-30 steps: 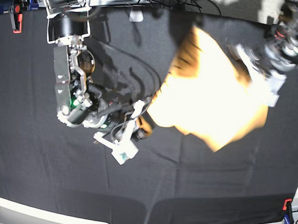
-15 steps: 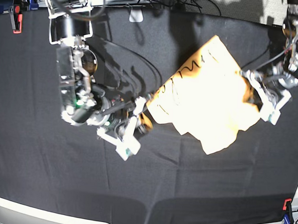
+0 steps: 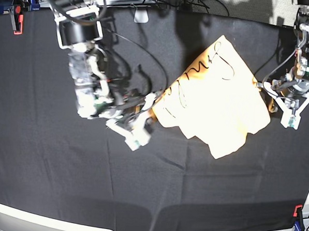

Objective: Layout the t-shirt on the table in an organized manner, then fold the t-shirt properly
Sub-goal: 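Rotate and reposition the folded shirt with both grippers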

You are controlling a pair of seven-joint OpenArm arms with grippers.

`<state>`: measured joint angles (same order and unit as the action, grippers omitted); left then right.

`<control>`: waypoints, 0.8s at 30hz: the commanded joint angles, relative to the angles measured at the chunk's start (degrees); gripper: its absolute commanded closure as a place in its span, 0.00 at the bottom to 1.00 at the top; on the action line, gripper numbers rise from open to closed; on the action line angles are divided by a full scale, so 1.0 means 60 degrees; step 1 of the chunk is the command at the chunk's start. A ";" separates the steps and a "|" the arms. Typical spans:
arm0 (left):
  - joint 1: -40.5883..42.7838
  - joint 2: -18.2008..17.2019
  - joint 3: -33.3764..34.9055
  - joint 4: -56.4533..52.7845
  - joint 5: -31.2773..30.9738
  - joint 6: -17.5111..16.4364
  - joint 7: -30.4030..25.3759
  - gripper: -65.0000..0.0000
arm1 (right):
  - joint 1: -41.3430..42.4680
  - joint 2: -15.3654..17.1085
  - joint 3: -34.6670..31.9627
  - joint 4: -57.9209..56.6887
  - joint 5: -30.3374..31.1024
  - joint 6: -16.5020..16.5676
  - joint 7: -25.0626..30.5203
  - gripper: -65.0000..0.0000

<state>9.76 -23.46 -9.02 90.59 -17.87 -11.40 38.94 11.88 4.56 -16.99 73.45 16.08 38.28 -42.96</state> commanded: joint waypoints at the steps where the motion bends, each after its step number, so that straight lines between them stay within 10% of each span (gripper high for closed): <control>1: -0.0073 -0.0087 -0.0058 -0.0178 -0.0022 0.0047 -0.0244 1.00 | 0.0197 -0.0120 -0.0219 0.0157 0.0171 0.0266 0.0033 1.00; 10: -0.0098 -0.0084 -0.0058 -0.1147 -0.0036 0.0018 -0.1290 1.00 | -0.1013 0.0266 -0.1341 0.1705 0.0160 0.0286 -0.0448 1.00; 24: -0.0929 0.0353 -0.0055 -0.1147 -0.1530 -0.1676 -0.1326 1.00 | -0.3279 0.0911 -0.1060 0.4448 0.0095 0.0211 -0.0630 1.00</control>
<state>4.97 -20.75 -9.06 82.85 -26.48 -21.10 32.51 -8.71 10.15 -23.73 98.85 16.05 39.46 -47.88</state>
